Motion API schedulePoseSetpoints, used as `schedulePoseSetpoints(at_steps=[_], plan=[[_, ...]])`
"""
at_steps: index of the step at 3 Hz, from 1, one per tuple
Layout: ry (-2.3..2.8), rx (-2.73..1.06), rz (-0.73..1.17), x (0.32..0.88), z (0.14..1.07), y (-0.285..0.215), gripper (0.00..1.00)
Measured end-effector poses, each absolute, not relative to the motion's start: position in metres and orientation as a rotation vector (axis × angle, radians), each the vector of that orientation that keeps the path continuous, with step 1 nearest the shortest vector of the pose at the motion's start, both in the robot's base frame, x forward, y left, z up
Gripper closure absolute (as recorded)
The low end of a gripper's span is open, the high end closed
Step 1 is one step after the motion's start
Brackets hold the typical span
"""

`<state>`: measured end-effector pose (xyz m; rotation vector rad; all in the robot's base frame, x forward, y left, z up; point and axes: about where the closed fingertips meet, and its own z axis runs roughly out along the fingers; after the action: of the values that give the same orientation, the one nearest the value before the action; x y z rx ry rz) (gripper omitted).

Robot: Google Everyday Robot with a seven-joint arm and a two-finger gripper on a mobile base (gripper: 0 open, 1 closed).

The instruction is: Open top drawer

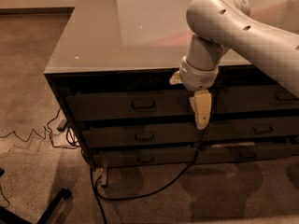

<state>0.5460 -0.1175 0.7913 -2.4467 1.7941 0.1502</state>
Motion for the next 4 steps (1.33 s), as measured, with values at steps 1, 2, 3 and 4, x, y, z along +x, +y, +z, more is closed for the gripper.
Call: schedulePoseSetpoints(at_steps=[1, 2, 3, 4], plan=[[1.811, -2.435, 0.186, 0.546, 0.786, -0.12, 0.0], [1.824, -2.35, 0.295, 0.552, 0.761, -0.123, 0.0], [1.832, -2.253, 0.333, 0.556, 0.741, -0.125, 0.0], [1.812, -2.231, 0.245, 0.557, 0.737, -0.113, 0.0]])
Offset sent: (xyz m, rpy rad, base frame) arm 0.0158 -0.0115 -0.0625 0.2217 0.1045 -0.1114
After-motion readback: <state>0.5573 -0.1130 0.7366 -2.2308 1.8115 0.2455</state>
